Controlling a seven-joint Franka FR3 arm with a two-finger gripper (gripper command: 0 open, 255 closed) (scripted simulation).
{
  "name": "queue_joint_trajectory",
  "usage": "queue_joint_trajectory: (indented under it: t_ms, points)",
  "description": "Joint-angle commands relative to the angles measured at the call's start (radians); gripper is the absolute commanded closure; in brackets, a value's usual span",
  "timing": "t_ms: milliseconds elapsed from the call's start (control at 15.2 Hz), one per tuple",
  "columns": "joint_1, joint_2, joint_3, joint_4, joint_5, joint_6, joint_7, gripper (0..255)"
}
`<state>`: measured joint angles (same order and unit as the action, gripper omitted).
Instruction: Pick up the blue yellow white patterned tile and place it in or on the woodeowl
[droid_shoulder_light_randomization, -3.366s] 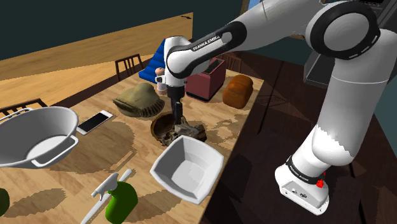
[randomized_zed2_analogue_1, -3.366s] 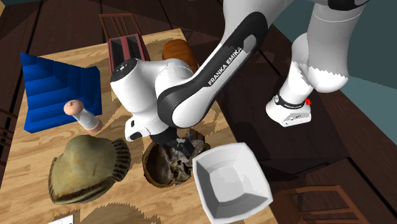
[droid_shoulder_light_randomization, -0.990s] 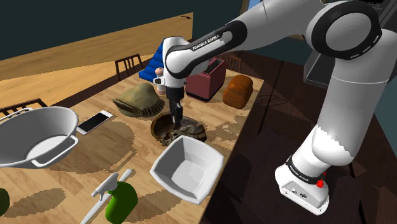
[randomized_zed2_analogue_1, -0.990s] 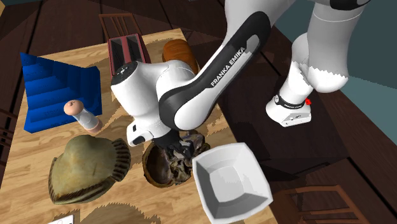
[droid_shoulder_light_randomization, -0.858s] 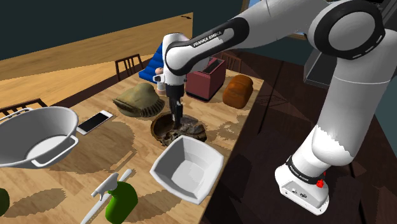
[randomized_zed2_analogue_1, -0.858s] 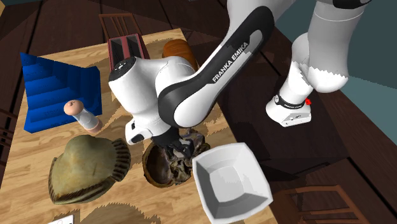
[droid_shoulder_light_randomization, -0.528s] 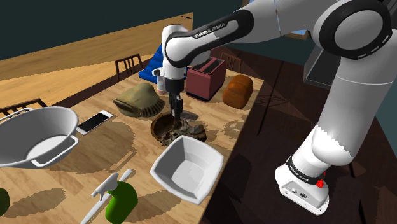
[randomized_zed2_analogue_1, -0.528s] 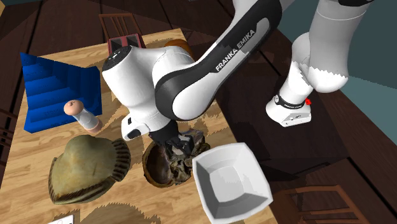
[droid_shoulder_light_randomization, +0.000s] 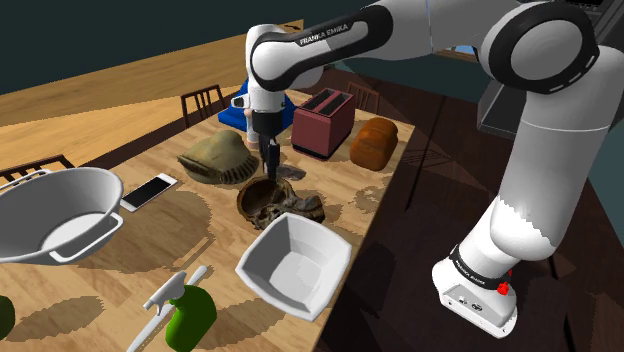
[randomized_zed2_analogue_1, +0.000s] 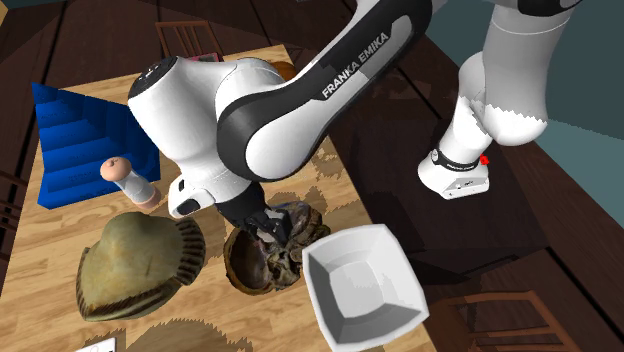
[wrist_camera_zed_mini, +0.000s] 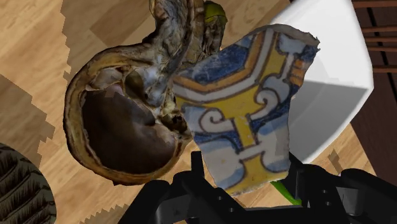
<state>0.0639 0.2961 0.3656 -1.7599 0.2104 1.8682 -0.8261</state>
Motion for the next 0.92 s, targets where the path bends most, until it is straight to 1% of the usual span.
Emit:
queue_joint_trajectory:
  t_ms: [0,858]
  points:
    - [0.002,0.012,-0.001,-0.008,-0.003,0.019,-0.002,255]
    - [0.012,0.084,-0.008,-0.08,-0.016,0.158,-0.025,255]
